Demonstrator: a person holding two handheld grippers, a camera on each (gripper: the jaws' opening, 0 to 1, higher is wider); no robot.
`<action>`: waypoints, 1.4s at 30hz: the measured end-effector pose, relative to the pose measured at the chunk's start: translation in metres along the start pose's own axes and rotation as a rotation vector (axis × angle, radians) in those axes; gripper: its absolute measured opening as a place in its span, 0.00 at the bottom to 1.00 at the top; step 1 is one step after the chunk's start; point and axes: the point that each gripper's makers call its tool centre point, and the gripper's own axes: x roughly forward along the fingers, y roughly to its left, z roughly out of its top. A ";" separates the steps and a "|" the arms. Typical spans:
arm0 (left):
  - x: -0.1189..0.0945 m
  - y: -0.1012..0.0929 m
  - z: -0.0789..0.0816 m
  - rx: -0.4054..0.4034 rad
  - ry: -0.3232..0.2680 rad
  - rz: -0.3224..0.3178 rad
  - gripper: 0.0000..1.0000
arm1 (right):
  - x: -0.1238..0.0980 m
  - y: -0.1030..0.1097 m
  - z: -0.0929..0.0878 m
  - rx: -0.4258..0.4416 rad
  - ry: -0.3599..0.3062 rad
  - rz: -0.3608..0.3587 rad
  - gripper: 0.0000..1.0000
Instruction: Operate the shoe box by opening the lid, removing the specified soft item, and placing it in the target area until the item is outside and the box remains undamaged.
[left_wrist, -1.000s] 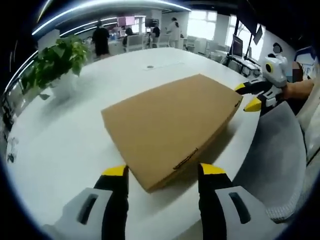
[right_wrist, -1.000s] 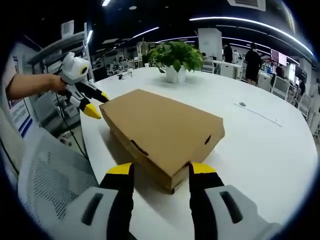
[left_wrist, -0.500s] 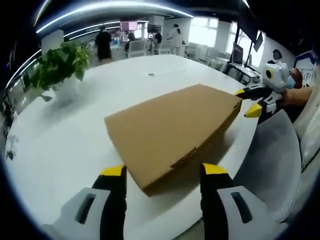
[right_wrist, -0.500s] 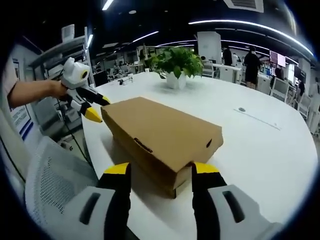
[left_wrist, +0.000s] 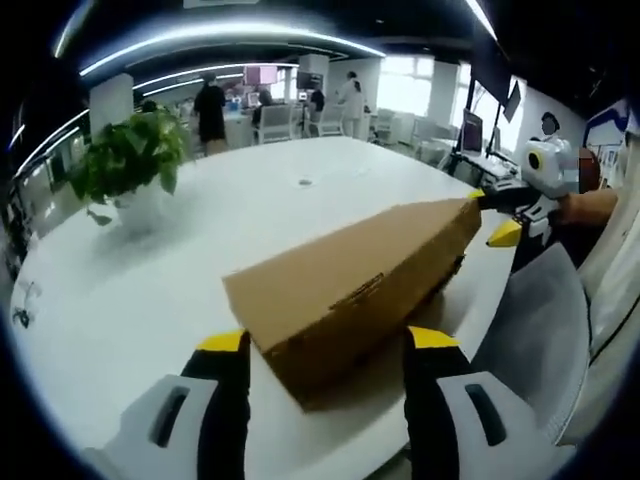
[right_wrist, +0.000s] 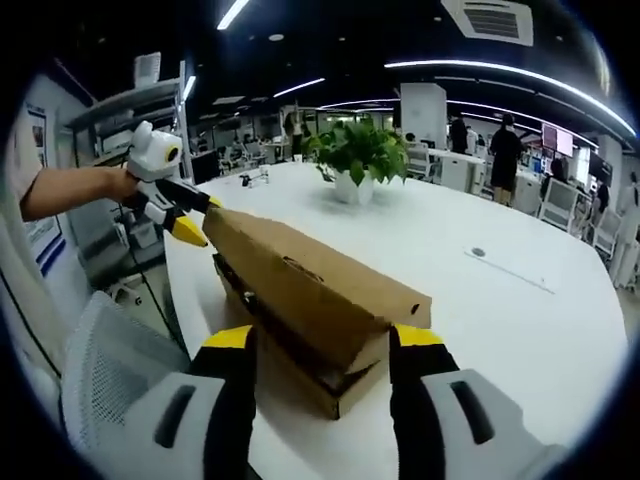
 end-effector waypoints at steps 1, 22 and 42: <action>0.000 0.000 0.003 0.004 -0.010 -0.002 0.63 | 0.000 -0.001 0.002 -0.003 -0.004 -0.002 0.50; 0.004 0.029 0.048 0.021 -0.103 0.043 0.52 | 0.008 -0.026 0.041 -0.071 -0.059 -0.022 0.51; 0.012 0.070 0.076 0.052 -0.123 0.160 0.15 | 0.024 -0.052 0.064 -0.118 -0.070 -0.038 0.55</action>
